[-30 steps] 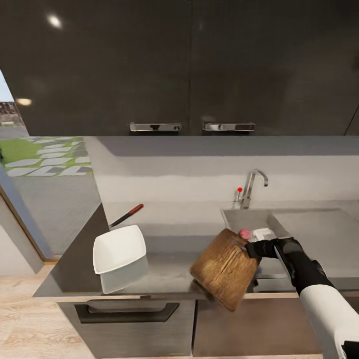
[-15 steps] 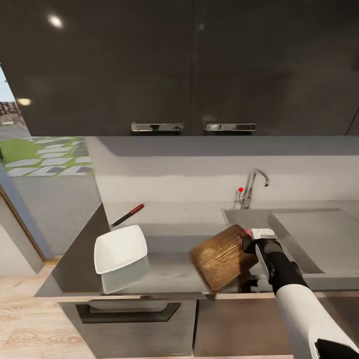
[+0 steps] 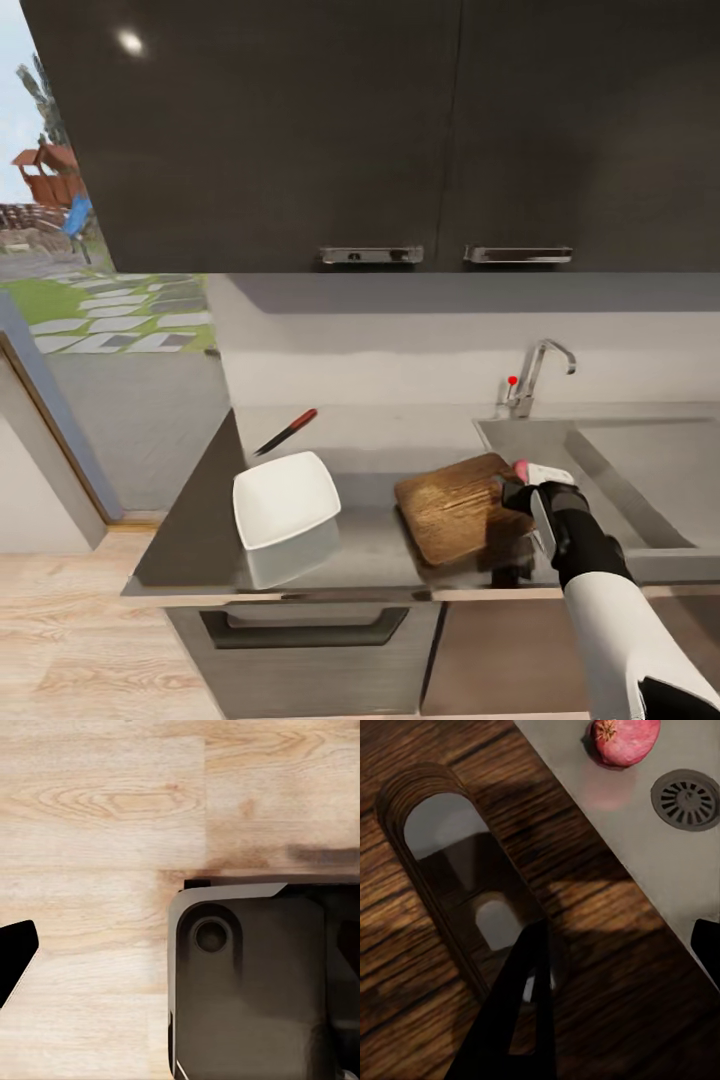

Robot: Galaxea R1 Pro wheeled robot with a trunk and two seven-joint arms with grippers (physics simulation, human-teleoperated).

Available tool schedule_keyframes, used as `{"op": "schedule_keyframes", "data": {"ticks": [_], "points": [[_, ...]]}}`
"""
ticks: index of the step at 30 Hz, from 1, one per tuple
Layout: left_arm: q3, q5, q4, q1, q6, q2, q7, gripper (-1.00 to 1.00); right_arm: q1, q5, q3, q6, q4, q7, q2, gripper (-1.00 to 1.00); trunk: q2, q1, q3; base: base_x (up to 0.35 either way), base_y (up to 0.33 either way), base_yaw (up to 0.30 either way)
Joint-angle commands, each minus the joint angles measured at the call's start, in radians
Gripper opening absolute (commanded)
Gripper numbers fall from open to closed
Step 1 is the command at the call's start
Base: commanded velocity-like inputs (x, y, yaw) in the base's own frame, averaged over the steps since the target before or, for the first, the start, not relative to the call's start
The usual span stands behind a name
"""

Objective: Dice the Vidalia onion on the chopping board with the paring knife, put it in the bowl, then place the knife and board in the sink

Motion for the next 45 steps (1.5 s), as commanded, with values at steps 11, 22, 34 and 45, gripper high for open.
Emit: {"op": "schedule_keyframes", "data": {"ticks": [11, 22, 34, 45], "points": [[0.0, 0.0, -0.001, 0.0, -0.001, 0.0, 0.0, 1.0, -0.001, -0.003, -0.122, -0.006, -0.001, -0.071, 0.002, -1.0, -0.002, 0.001, -0.002, 0.0, 0.123, 0.0], [0.0, 0.0, -0.001, 0.0, -0.001, 0.0, 0.0, 1.0, -0.001, -0.003, -0.138, -0.007, -0.001, -0.125, 0.004, -1.0, -0.002, 0.001, -0.002, 0.0, 0.204, 0.0], [0.0, 0.0, -0.002, 0.0, -0.001, 0.0, 0.0, 1.0, -0.001, -0.003, -0.176, -0.019, -0.001, -0.135, 0.005, -1.0, -0.002, 0.001, -0.002, 0.009, 0.205, 0.0], [0.0, -0.001, -0.002, 0.0, -0.001, 0.0, 0.0, 1.0, -0.001, -0.003, -0.221, -0.028, -0.001, -0.137, 0.005, -1.0, -0.002, 0.001, -0.002, 0.137, 0.112, 0.0]]}}
